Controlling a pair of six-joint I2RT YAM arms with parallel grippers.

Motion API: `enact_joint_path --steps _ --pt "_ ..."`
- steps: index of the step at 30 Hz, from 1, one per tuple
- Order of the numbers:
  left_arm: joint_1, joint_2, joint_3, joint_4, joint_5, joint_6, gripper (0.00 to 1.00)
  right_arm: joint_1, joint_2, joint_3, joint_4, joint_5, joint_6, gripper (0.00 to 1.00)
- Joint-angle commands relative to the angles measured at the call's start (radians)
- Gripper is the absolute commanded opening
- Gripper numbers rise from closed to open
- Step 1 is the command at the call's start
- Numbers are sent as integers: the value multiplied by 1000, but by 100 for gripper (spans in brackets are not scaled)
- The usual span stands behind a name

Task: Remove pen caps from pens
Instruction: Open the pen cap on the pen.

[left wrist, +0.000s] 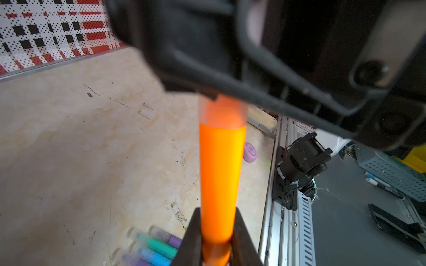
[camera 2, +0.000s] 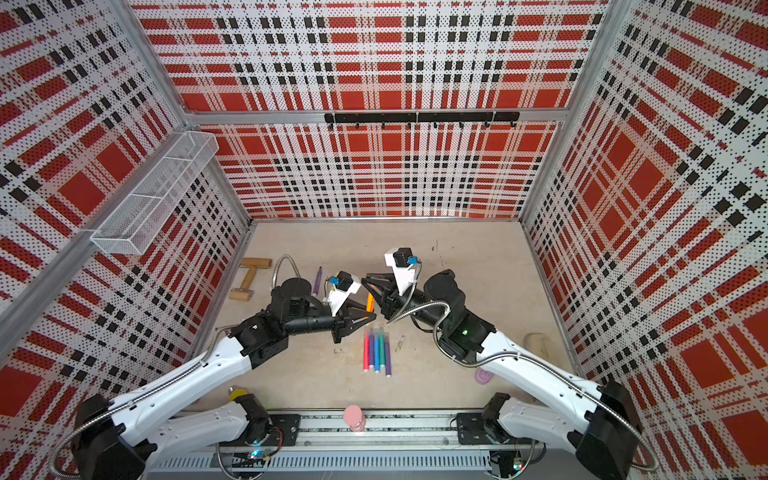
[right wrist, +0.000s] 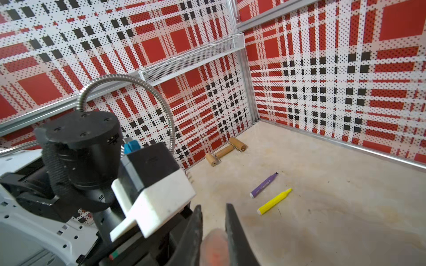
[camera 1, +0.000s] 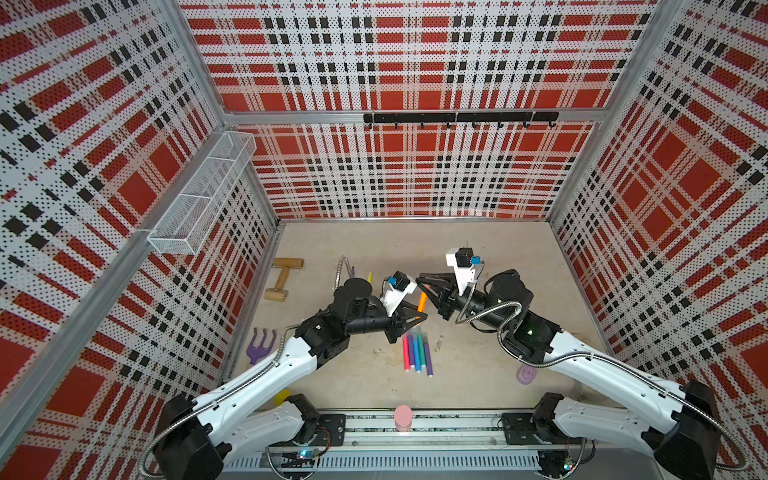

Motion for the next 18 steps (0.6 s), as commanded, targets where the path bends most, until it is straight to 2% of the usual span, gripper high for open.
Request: enact_joint_path --steps 1,11,14,18 --pt "-4 -17 11 13 5 2 0 -25 -13 13 -11 39 -47 0" --pt "-14 40 12 -30 -44 8 0 -99 -85 20 -5 12 -6 0" --pt "-19 61 12 -31 -27 -7 0 -118 -127 14 3 67 -7 0" --pt "-21 111 0 14 71 -65 0 -119 -167 -22 59 178 -5 0"
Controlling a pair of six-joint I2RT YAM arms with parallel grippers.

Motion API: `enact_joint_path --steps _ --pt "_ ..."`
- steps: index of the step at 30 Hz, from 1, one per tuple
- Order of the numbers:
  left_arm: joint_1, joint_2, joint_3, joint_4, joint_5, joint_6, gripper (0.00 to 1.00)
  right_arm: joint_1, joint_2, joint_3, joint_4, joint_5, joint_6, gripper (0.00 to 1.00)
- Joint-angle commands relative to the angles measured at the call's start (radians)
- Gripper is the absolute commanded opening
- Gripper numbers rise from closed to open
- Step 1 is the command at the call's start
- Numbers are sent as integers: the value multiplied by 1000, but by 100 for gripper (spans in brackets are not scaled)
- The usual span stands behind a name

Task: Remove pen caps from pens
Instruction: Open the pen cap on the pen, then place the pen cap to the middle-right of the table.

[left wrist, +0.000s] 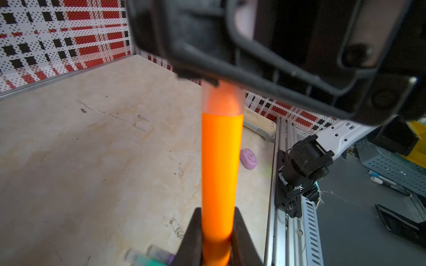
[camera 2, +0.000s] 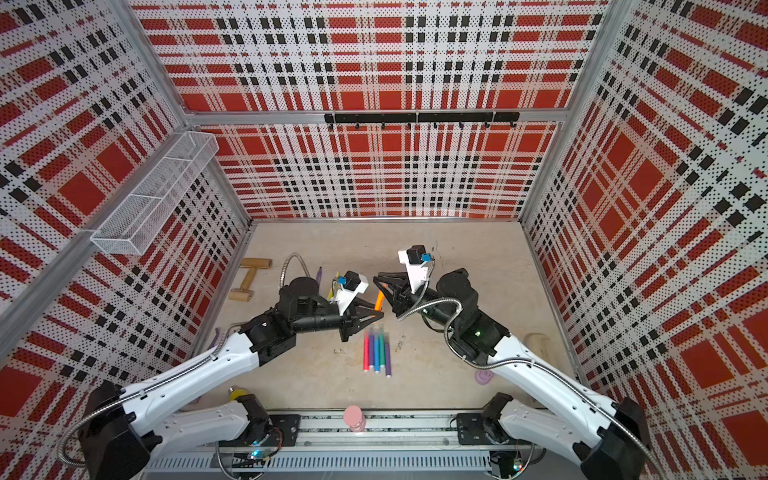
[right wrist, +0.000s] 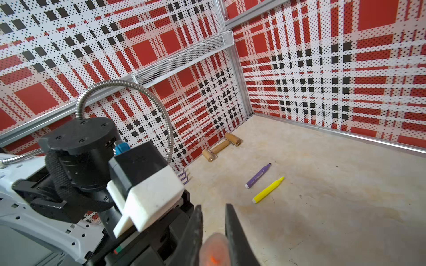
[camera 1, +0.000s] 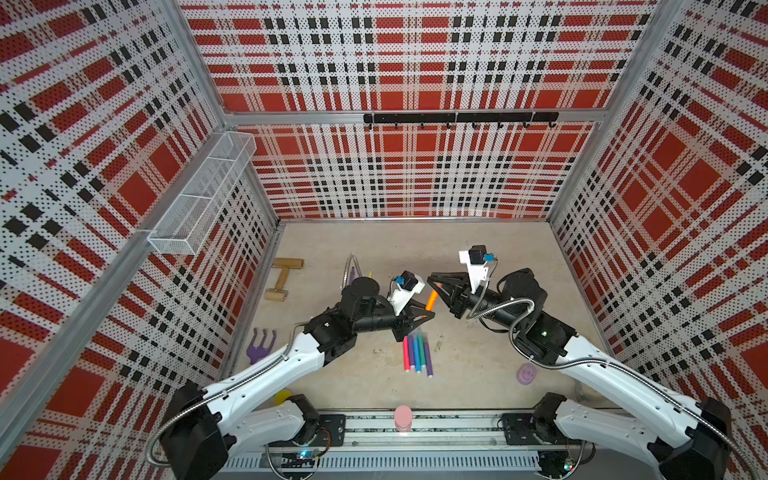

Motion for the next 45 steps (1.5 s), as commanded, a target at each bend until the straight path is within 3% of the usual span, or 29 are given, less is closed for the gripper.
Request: enact_joint_path --steps 1,13,24,34,40,45 --pt "5 51 -12 -83 89 -84 0 -46 -75 -18 172 218 -40 0" --pt "-57 120 -12 -67 140 -109 0 -46 -152 -43 309 415 -125 0" --pt "-90 154 -9 -80 152 -110 0 -67 -162 29 308 447 -200 0" --pt "-100 182 -4 -100 143 -100 0 -153 -214 17 327 438 -155 0" --pt "-109 194 -4 -106 137 -101 0 -250 -230 17 354 328 -70 0" --pt "-111 190 2 -115 120 -96 0 -266 -218 31 328 310 -59 0"
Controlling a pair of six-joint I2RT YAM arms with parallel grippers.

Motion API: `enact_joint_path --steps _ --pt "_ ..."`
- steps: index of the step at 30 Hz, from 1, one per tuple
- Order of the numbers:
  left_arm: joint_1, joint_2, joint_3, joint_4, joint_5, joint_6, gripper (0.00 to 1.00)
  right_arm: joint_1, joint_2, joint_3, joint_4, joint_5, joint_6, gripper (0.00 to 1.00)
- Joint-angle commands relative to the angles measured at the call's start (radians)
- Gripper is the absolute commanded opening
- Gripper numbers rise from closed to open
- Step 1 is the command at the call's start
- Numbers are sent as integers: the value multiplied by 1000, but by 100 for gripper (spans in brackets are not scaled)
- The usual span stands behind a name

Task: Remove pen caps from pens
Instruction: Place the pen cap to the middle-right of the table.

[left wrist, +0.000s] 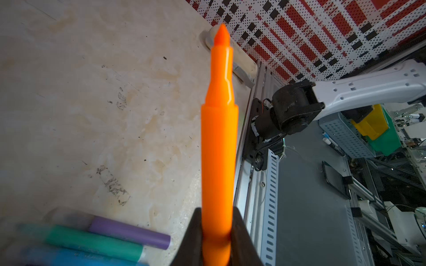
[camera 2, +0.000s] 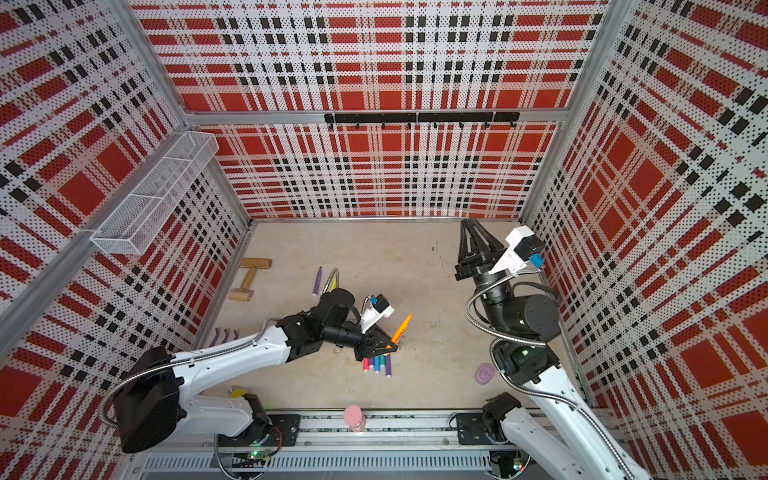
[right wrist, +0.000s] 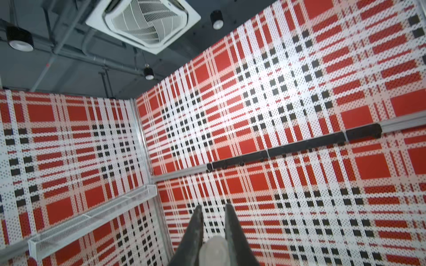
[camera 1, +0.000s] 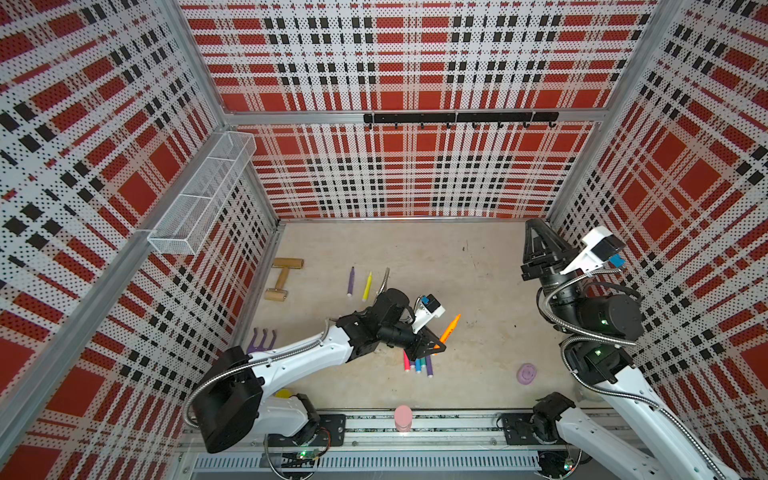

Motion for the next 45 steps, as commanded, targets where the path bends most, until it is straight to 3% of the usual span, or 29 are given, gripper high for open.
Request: enact_joint_path --steps 1,4,7,9,12,16,27,38,45 --pt "-4 -22 15 -19 6 7 0 -7 17 8 -10 4 13 0" --pt "1 -58 16 -27 -38 16 0 -26 60 65 -225 49 -23 0" --pt "32 -108 31 -73 -133 26 0 -51 191 189 -565 184 -68 0" --pt "75 -157 25 -81 -208 10 0 -94 302 247 -743 193 -86 0" --pt "142 -226 14 -89 -308 -14 0 -133 438 261 -868 187 -103 0" --pt "194 -293 -11 -84 -368 -39 0 -188 619 268 -931 266 -122 0" --pt "216 -313 -28 -97 -401 -49 0 -274 999 305 -851 155 -171 0" --pt "243 -275 -21 -95 -374 -52 0 -279 1074 298 -820 187 -178 0" --pt "256 -281 -19 -96 -366 -47 0 -279 1087 302 -823 192 -181 7"
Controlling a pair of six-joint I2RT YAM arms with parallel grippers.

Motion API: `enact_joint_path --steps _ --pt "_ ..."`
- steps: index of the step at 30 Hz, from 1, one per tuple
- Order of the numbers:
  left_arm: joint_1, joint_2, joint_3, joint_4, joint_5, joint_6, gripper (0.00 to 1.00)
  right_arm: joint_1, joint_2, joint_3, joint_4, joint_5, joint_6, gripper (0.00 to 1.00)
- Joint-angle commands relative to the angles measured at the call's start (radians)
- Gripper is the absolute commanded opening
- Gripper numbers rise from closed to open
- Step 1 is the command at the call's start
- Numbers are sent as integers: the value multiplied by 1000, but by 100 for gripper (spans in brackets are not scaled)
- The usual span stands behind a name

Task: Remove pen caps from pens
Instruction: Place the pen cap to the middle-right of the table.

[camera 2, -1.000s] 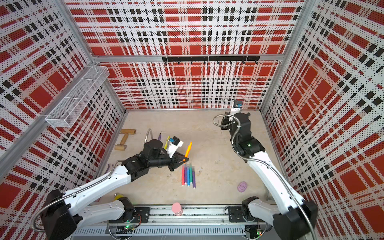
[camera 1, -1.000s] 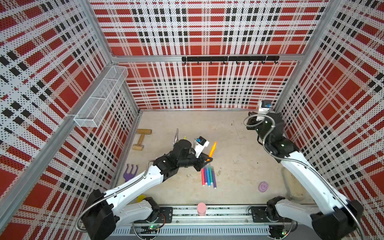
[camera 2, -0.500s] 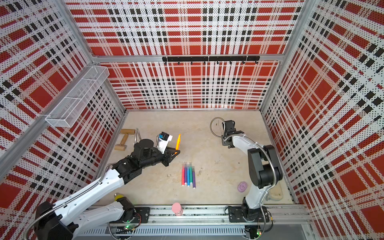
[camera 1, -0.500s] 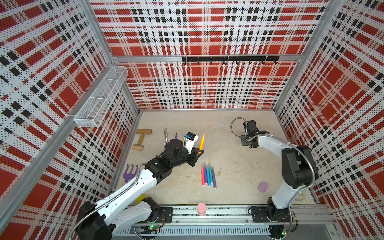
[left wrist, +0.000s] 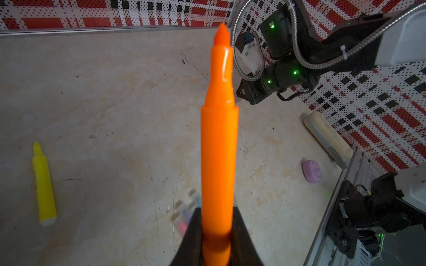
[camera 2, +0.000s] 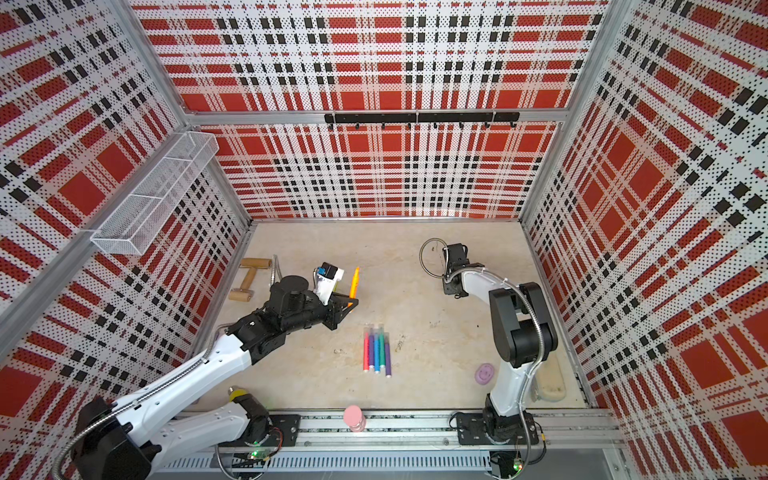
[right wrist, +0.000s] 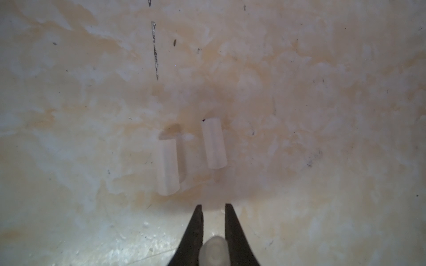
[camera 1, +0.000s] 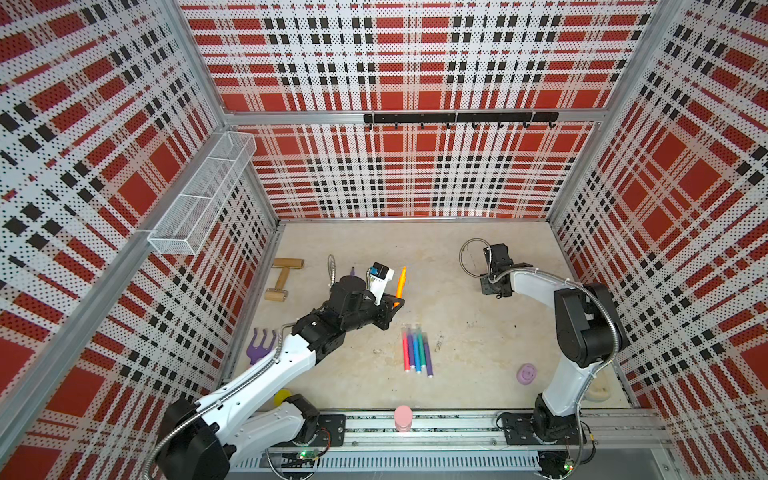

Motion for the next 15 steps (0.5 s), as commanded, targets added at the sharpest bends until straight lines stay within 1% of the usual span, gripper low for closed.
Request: enact_joint_path --steps 1,7,12,15 --pt "10 -9 6 5 13 0 0 -5 22 27 30 12 -13 8" --pt "17 -14 8 3 21 2 0 -5 35 26 26 4 -15 12" --pt "21 -15 9 2 25 3 0 -5 49 23 29 -30 -15 15" --pt "22 -14 9 -2 25 4 0 -5 61 24 24 -24 -15 16"
